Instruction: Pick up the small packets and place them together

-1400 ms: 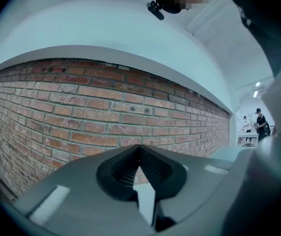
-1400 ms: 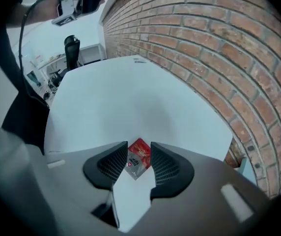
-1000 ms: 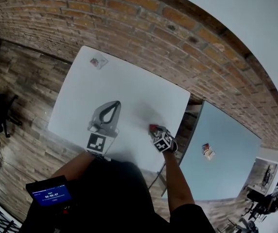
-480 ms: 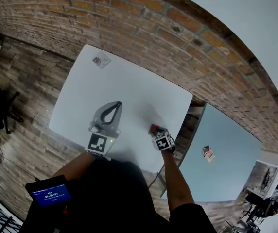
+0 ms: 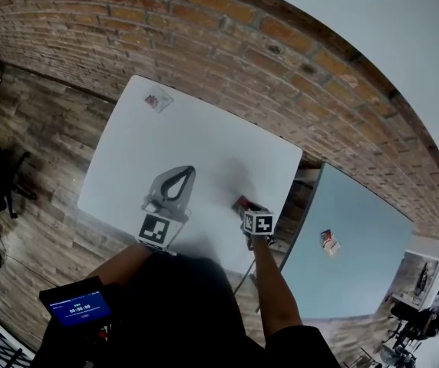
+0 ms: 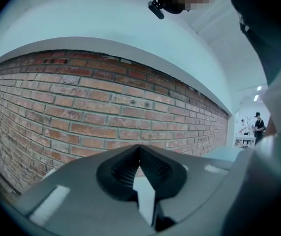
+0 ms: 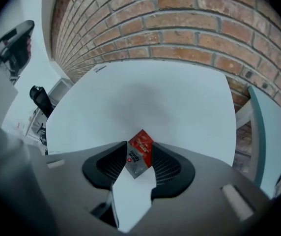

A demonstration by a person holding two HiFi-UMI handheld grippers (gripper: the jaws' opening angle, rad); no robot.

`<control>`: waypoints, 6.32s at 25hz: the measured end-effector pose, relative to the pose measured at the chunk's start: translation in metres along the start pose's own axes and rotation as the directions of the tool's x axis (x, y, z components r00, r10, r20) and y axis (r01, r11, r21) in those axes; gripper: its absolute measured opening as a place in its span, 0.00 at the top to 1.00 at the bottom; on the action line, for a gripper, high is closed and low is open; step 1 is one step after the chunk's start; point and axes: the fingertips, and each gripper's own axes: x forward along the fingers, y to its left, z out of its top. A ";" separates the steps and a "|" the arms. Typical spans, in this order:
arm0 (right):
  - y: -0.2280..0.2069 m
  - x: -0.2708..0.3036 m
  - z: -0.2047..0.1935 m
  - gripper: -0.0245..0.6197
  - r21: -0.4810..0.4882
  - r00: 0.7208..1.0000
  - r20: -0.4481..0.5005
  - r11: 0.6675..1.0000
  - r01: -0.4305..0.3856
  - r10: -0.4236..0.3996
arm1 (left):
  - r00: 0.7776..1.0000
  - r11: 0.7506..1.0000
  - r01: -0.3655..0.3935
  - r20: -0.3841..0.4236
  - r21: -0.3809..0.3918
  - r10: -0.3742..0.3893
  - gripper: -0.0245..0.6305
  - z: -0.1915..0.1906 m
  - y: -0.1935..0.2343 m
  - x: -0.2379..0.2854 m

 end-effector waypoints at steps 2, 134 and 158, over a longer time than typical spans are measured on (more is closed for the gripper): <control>0.003 -0.010 0.010 0.72 -0.114 0.999 0.024 0.993 -0.020 0.023 | 1.000 1.000 -0.004 0.006 -0.001 0.004 0.96 0.003 0.001 0.001; 0.085 0.072 0.067 0.69 -0.692 0.980 -0.195 0.712 -0.119 -0.026 | 0.993 0.994 -0.108 -0.043 -0.030 0.107 0.96 -0.003 0.068 -0.064; 0.158 0.009 0.116 0.82 -0.521 0.986 0.150 0.854 0.016 0.073 | 0.991 0.999 0.039 -0.131 0.024 -0.036 0.96 -0.021 0.139 -0.055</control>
